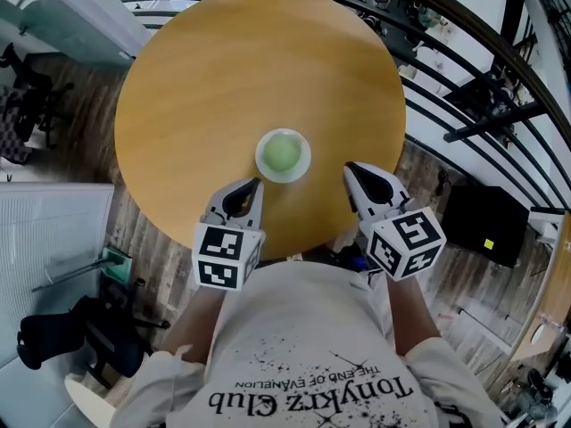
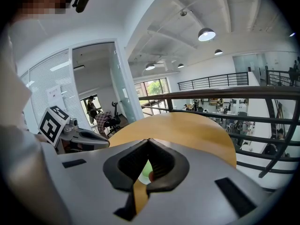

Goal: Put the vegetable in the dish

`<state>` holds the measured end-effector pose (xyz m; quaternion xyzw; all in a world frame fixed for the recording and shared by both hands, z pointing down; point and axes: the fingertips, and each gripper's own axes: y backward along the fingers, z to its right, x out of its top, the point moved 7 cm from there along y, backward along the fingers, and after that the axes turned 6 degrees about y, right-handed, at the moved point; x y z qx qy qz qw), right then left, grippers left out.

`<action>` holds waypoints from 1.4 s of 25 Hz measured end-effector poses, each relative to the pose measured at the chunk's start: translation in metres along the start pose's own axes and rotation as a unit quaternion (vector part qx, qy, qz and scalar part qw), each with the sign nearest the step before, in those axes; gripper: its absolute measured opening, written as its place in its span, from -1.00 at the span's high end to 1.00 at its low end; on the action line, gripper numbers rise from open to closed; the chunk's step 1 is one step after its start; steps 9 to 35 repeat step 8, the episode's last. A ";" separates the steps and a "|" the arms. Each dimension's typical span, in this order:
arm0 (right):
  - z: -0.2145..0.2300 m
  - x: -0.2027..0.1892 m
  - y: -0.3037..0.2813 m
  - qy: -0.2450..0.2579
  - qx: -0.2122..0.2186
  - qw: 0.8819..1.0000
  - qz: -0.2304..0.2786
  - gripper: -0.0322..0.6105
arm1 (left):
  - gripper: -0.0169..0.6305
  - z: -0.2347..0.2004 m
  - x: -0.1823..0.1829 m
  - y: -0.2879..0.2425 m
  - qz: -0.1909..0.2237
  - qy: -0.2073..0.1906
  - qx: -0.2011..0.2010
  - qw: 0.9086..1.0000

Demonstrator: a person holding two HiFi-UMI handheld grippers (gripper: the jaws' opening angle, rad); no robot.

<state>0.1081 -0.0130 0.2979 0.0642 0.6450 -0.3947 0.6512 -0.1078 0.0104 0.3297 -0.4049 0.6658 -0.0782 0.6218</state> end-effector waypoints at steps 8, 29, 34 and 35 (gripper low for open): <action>-0.001 -0.008 0.011 -0.001 0.000 1.000 -0.002 0.83 | 0.88 0.006 -0.005 0.004 -0.004 -0.004 0.007 1.000; -0.001 -0.008 0.011 -0.001 0.000 1.000 -0.002 0.83 | 0.88 0.006 -0.005 0.004 -0.004 -0.004 0.007 1.000; -0.001 -0.008 0.011 -0.001 0.000 1.000 -0.002 0.83 | 0.88 0.006 -0.005 0.004 -0.004 -0.004 0.007 1.000; -0.001 -0.008 0.011 -0.001 0.000 1.000 -0.002 0.83 | 0.88 0.006 -0.005 0.004 -0.004 -0.004 0.007 1.000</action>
